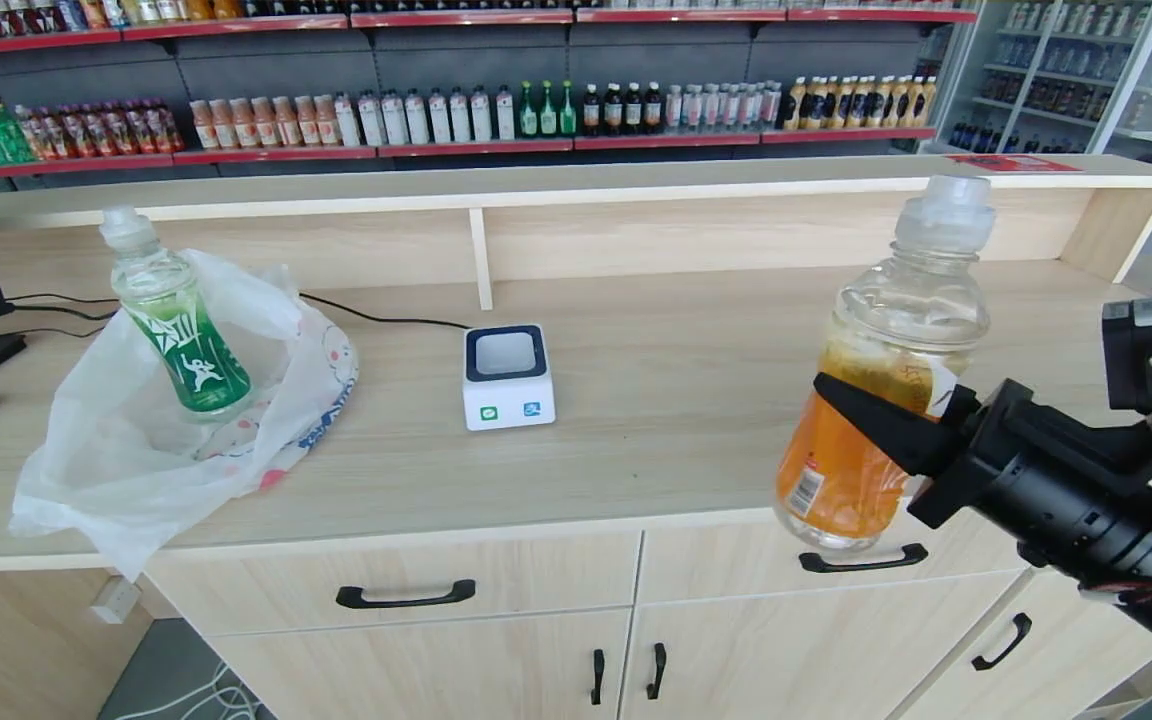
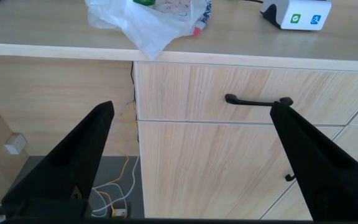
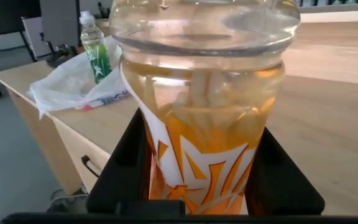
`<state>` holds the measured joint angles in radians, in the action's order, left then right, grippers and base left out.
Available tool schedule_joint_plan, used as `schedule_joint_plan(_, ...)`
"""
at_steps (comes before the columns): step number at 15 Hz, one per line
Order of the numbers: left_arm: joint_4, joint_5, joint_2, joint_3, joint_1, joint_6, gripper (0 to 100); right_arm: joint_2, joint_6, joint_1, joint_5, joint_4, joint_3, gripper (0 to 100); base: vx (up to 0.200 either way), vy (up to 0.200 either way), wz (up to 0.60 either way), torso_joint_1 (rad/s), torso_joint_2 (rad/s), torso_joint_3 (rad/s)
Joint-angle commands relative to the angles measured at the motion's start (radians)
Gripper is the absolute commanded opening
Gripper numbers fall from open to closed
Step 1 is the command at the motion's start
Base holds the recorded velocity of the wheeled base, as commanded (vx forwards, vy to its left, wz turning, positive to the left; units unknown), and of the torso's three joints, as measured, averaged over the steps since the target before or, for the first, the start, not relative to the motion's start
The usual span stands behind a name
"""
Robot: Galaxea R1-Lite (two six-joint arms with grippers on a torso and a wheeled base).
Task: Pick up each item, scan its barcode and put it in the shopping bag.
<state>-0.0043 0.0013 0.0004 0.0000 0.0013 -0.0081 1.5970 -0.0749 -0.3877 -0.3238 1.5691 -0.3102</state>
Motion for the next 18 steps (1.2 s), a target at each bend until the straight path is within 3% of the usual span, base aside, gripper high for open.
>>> schedule_joint_plan(1,0.0,0.0,0.0,0.0,-0.001,0.0,100,-0.006,0.072,0.098,0.074,0.002,0.031,0,0.0,0.0,0.0,0.0,0.0,0.0)
schedule_joint_plan(6,0.0,0.0,0.001,0.0,0.0,-0.003,100,-0.005,0.136,0.21,0.255,0.002,0.019,0,0.0,0.0,0.0,0.0,0.0,0.0)
schedule_joint_plan(8,0.0,0.002,0.001,0.0,0.0,-0.004,100,-0.012,0.149,0.216,0.318,0.002,0.059,0,0.0,0.0,0.0,0.0,0.0,0.0)
schedule_joint_plan(10,0.0,0.0,0.0,0.0,0.0,-0.003,100,-0.034,0.15,0.217,0.328,0.002,0.086,0,0.0,0.0,0.0,0.0,0.0,0.0)
schedule_joint_plan(13,0.0,0.002,0.0,0.0,0.0,-0.004,100,-0.045,0.15,0.217,0.328,0.002,0.082,0,-0.2,0.0,0.0,0.007,0.01,0.001)
schedule_joint_plan(16,0.0,0.0,0.0,0.0,0.0,-0.003,100,-0.037,0.141,0.217,0.328,0.002,0.063,0,0.0,0.0,0.0,0.0,0.0,0.0)
schedule_joint_plan(18,0.0,0.0,0.001,0.0,0.0,-0.003,100,-0.046,0.139,0.217,0.328,0.002,0.063,0,0.0,0.2,0.0,-0.015,-0.01,0.002)
